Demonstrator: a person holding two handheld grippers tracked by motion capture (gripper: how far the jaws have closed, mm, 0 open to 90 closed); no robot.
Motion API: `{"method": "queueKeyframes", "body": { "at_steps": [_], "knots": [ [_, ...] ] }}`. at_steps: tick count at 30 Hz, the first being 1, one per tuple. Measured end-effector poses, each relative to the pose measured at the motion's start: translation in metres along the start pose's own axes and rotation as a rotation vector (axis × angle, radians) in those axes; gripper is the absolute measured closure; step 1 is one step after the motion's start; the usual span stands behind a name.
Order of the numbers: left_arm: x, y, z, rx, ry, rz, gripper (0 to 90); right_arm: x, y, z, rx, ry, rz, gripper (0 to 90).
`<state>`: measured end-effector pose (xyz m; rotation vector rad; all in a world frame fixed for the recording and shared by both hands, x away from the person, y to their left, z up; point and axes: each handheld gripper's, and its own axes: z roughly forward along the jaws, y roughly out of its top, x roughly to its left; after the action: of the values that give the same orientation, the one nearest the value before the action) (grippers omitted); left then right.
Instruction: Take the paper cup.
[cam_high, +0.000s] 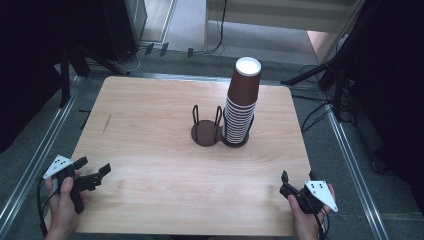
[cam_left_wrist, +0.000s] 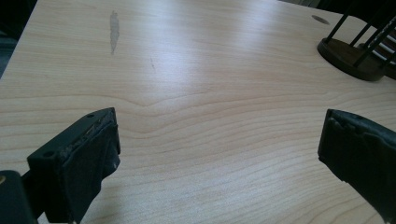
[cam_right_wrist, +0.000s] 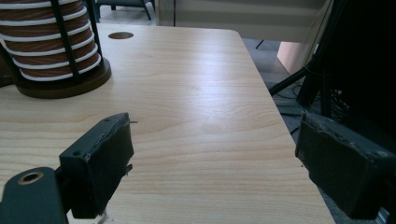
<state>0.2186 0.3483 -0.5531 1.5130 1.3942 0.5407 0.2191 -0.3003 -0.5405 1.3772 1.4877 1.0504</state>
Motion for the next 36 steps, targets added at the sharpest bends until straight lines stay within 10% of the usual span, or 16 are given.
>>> {"method": "queueKeyframes", "body": {
  "at_steps": [16, 36],
  "knots": [
    [0.001, 0.000, 0.000, 0.001, -0.007, -0.011, 0.0, 0.015, 0.029, 0.002, 0.024, 0.029, 0.051, 11.3],
    [0.000, 0.000, 0.001, 0.012, -0.005, -0.005, 0.0, 0.051, 0.078, 0.010, -0.009, 0.161, 0.002, 5.2]
  ]
}}
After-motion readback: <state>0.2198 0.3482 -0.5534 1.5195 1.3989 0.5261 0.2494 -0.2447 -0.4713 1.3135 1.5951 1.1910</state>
